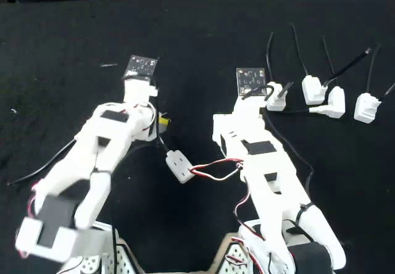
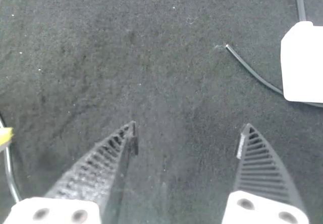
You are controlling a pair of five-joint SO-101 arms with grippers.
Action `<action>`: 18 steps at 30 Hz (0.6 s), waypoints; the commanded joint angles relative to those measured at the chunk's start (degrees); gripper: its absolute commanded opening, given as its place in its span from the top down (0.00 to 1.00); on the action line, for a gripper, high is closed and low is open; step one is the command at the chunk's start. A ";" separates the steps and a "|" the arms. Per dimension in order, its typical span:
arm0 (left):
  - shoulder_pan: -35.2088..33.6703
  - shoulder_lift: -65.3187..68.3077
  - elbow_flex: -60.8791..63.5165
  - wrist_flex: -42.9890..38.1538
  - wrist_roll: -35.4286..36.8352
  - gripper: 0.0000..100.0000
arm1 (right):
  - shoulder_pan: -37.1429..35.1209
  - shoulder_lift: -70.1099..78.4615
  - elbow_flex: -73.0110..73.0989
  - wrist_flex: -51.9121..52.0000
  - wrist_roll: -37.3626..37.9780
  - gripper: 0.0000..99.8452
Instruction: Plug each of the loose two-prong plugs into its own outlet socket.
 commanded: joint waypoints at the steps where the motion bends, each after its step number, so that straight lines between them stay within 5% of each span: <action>1: -0.66 8.26 -9.27 -0.79 0.53 0.74 | 1.32 -2.07 -3.12 0.35 -0.44 0.70; 9: -7.69 14.77 -10.15 0.79 0.00 0.74 | 1.32 -2.33 -3.21 0.35 -0.44 0.70; 18: -12.26 14.77 -9.98 17.67 0.00 0.74 | 1.23 -2.33 -3.30 0.35 -0.44 0.70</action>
